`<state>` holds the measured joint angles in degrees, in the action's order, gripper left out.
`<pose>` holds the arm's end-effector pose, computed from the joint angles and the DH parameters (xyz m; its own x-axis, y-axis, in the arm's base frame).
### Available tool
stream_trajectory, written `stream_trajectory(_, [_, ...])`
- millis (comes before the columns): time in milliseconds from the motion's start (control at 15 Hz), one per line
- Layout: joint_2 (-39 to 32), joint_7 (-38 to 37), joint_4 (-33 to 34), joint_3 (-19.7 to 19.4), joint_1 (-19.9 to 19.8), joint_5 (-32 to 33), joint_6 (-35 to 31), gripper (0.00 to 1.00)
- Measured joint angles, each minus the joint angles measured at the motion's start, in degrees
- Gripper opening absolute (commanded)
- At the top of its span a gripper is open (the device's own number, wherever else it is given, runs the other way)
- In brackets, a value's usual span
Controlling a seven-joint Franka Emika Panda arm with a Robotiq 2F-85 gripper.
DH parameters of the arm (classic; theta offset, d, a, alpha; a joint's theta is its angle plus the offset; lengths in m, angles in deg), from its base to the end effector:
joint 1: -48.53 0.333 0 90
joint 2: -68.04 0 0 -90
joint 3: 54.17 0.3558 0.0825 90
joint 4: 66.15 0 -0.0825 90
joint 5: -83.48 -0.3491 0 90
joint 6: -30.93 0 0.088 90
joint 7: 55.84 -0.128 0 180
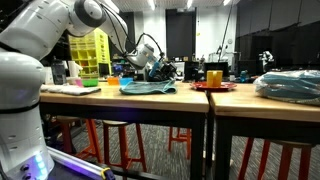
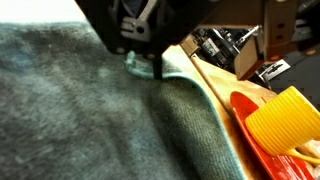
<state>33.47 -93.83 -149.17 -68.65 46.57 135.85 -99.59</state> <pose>0.7112 -0.1980 0.4142 0.8909 -0.1262 0.4364 -0.4115 -0.6312 0.6575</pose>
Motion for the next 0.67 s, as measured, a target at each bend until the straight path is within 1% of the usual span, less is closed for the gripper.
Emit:
stream_trajectory(200, [0.01,-1.10,0.11,0.20,0.16,0.00,-0.02,0.73])
stream_trajectory(400, [0.11,-1.97,0.33,0.61,0.17,-0.22,-0.03,0.75])
stream_trajectory(667, [0.17,-3.55,0.61,0.78,0.32,-0.41,-0.04,0.74])
